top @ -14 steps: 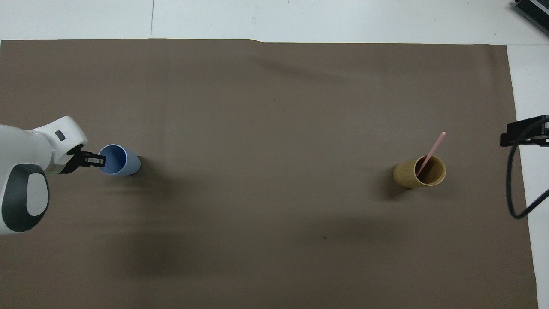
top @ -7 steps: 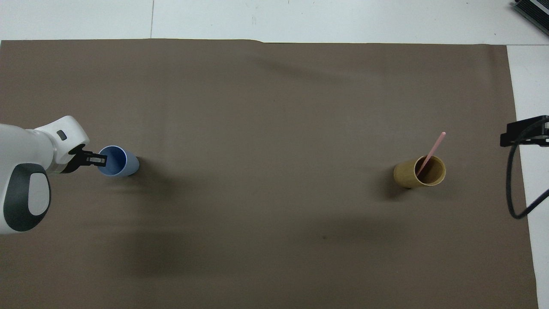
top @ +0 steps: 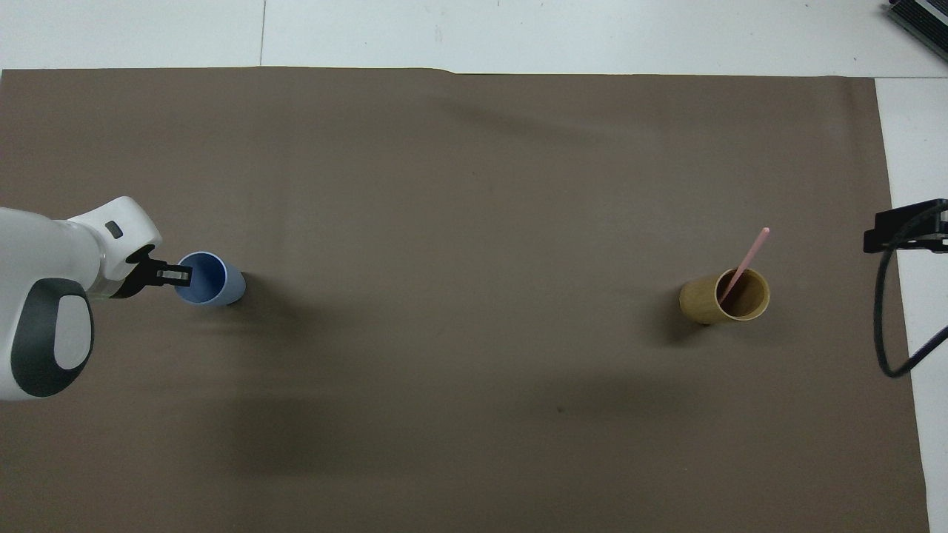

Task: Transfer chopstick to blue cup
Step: 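Carry the blue cup with the left gripper toward the table center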

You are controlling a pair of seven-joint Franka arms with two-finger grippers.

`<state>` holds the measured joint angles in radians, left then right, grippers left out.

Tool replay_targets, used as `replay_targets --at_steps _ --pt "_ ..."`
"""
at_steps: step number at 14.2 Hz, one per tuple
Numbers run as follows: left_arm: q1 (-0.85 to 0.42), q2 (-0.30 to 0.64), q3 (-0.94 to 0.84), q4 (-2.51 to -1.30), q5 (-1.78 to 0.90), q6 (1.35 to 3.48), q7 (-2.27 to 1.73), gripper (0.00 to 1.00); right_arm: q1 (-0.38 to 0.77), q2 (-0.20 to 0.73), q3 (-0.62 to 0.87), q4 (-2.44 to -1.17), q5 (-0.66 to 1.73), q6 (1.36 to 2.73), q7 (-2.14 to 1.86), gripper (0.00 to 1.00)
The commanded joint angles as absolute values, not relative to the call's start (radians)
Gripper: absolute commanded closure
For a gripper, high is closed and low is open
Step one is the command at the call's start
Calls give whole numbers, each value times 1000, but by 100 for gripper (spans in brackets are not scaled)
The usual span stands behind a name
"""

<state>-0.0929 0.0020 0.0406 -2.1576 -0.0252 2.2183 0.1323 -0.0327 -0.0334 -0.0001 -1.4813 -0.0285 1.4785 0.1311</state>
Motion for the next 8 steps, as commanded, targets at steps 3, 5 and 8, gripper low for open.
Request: replay_targets --at_steps 3,5,8 --pt "-306 -14 41 -2053 -23 2063 -174 100 -43 -55 3 -1503 -15 1471 130 0" --pt "-417 -18 41 -2052 -23 2074 -335 100 -43 -55 3 -1503 -15 1473 132 0" --pt "-566 -38 41 -2059 -23 2088 -520 100 -43 -55 3 -1503 -14 1473 132 0"
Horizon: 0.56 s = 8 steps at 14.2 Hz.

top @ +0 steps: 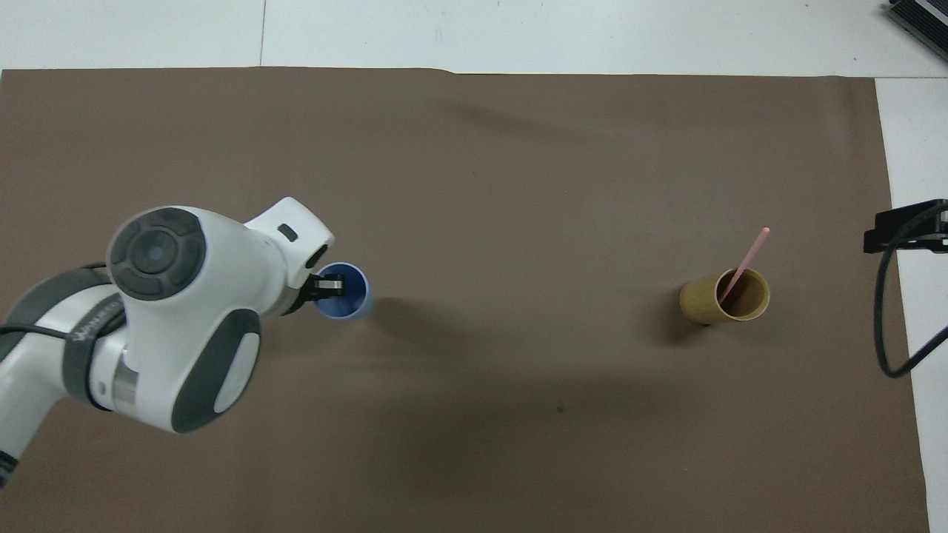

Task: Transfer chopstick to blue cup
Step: 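Carry the blue cup with the left gripper toward the table center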

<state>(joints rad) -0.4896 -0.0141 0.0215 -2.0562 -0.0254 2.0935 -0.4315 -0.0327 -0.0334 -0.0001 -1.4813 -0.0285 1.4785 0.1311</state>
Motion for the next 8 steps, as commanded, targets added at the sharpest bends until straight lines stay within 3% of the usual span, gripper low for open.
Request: replay_targets --at_steps 1,8 --pt "-606 -41 41 -2065 -23 2094 -553 100 -43 -55 3 -1503 -15 1471 132 0" --pt "-672 17 43 -2094 -9 2252 -673 100 -43 -55 3 -1503 -15 1473 130 0"
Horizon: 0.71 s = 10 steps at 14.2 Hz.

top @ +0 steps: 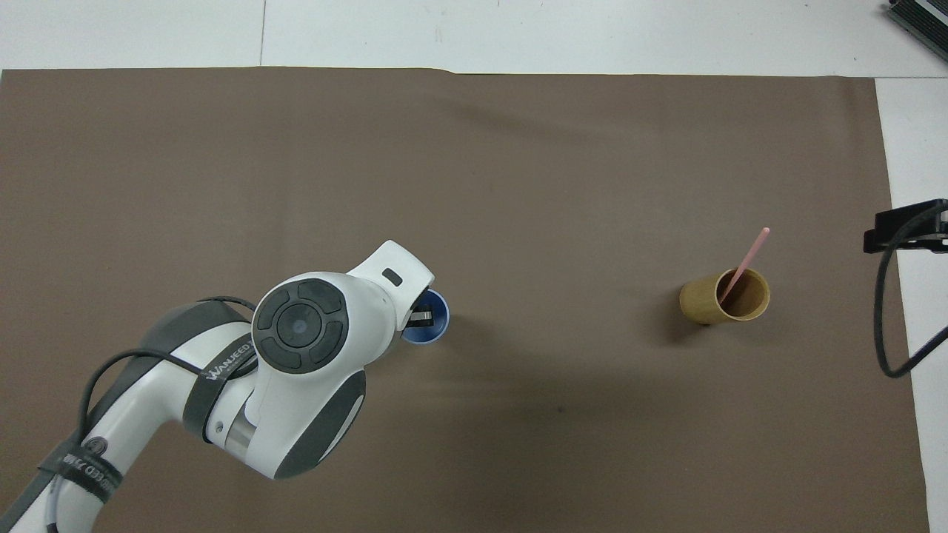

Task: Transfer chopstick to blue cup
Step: 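Carry the blue cup with the left gripper toward the table center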

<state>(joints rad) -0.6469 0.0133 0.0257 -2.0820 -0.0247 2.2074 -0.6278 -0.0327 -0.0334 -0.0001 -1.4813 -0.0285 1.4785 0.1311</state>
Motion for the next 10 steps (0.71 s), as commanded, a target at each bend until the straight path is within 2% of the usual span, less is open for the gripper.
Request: replay_targets --at_steps 1,10 --pt "-686 31 44 -2092 -6 2263 -683 100 -43 -55 3 -1503 -15 1473 130 0" --pt "-690 51 43 -2095 86 2273 -721 100 -44 -55 0 -1503 -15 1466 130 0"
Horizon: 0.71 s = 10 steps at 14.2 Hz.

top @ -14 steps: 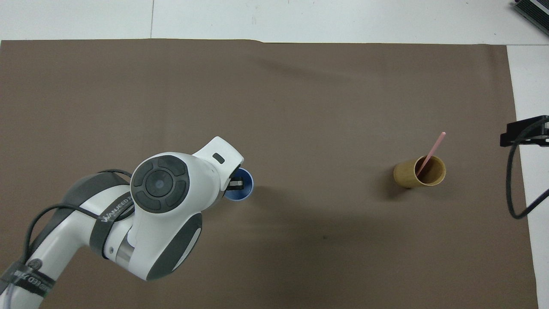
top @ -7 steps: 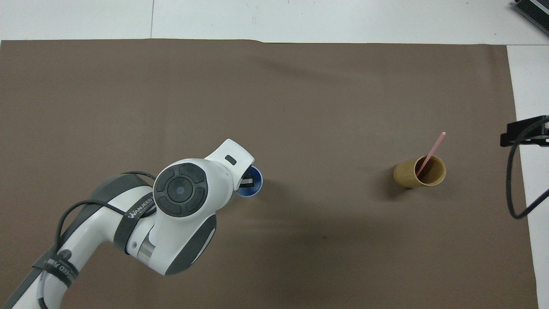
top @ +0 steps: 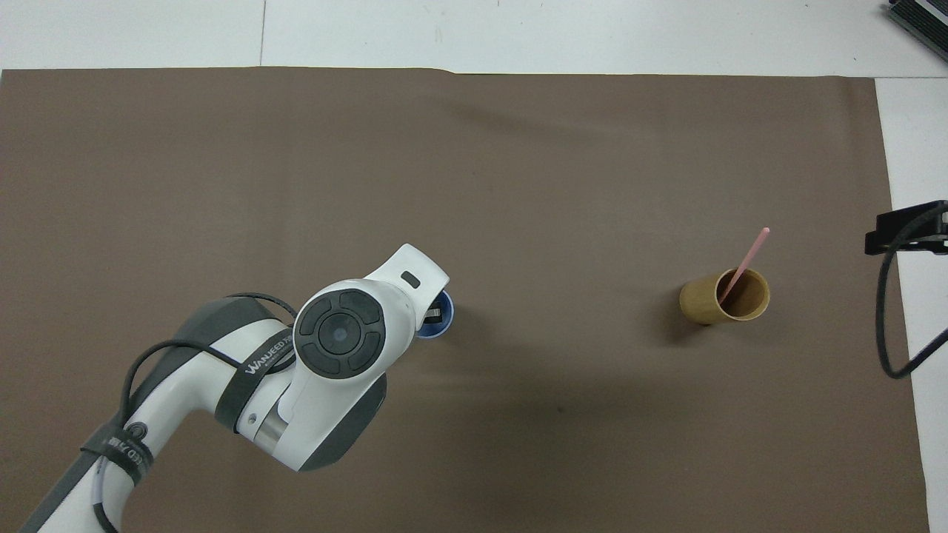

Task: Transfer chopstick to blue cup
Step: 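Carry the blue cup with the left gripper toward the table center, then lower the blue cup onto the table and open the left gripper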

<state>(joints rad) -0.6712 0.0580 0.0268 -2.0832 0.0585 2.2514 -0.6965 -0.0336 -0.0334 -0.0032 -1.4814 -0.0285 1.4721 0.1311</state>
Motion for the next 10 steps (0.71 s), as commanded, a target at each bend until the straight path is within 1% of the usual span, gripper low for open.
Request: replay_targets --at_steps 1,4,10 --pt "-690 51 43 -2095 86 2273 -721 100 -46 -55 -2 -1503 -15 1466 129 0" --pt "-698 86 43 -2094 87 2304 -727 100 -46 -55 -5 -1502 -15 1466 129 0" --pt "-698 86 43 -2095 87 2309 -727 100 -46 -55 -3 -1502 -15 1466 129 0"
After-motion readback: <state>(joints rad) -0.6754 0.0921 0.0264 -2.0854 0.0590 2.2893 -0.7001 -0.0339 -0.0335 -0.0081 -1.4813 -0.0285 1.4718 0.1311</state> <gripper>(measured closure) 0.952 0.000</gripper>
